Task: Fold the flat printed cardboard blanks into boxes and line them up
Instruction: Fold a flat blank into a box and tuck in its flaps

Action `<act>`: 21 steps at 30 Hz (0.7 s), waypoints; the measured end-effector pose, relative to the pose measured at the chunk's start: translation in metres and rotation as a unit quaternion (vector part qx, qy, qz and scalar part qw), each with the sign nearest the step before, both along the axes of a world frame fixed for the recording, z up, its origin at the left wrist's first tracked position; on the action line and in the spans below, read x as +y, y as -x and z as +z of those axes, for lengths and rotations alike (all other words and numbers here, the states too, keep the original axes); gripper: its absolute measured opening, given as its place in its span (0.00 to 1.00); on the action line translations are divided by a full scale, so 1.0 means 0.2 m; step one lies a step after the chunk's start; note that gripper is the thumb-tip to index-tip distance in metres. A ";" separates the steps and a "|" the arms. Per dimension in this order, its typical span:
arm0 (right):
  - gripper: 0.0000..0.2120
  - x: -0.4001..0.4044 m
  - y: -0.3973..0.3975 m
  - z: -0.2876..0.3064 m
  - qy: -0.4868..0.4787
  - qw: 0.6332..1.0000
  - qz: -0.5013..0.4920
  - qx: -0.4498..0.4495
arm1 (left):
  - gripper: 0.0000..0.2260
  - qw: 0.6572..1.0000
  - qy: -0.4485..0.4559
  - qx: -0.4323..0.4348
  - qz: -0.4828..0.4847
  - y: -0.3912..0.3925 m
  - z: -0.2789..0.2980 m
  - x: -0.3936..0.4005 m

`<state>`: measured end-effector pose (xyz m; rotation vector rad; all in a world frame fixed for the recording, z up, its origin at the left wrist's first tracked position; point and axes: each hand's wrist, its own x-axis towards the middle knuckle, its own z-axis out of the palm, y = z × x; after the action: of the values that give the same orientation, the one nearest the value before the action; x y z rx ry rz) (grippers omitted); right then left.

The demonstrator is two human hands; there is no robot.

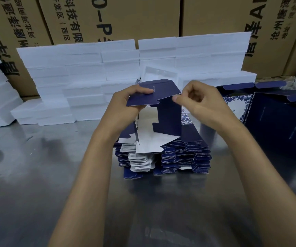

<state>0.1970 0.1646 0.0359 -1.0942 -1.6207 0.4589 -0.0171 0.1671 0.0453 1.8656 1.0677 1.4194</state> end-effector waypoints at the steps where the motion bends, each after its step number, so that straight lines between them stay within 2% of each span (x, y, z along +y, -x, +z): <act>1: 0.11 -0.01 0.02 0.01 -0.020 0.999 0.001 0.050 | 0.14 1.000 -0.002 0.003 -0.006 0.00 0.00 0.00; 3: 0.10 -0.02 0.06 0.02 -0.020 0.992 0.029 0.119 | 0.15 1.000 -0.006 0.016 -0.019 0.00 0.00 -0.01; 5: 0.14 -0.01 0.09 0.00 0.015 0.993 0.055 0.099 | 0.17 0.999 0.005 0.031 -0.038 0.02 0.00 -0.01; 8: 0.18 0.00 0.09 -0.05 0.057 0.994 0.070 0.056 | 0.27 0.993 0.042 0.080 -0.079 0.08 0.00 0.00; 11: 0.19 0.00 0.07 -0.06 0.060 0.993 0.083 0.062 | 0.37 0.983 0.073 0.134 -0.102 0.13 0.00 -0.01; 15: 0.18 0.01 0.09 -0.06 0.041 0.994 0.069 0.080 | 0.42 0.974 0.089 0.161 -0.135 0.13 0.00 -0.01; 18: 0.16 0.01 0.11 -0.07 0.015 0.994 0.034 0.104 | 0.36 0.980 0.076 0.123 -0.138 0.12 -0.01 -0.01; 21: 0.13 0.02 0.13 -0.08 0.004 0.993 0.039 0.114 | 0.19 0.996 0.057 -0.002 -0.073 0.05 -0.02 0.02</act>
<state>0.1717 0.1682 0.0190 -0.9498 -1.4648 0.6205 -0.0274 0.1703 0.0420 1.8186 0.9696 1.2524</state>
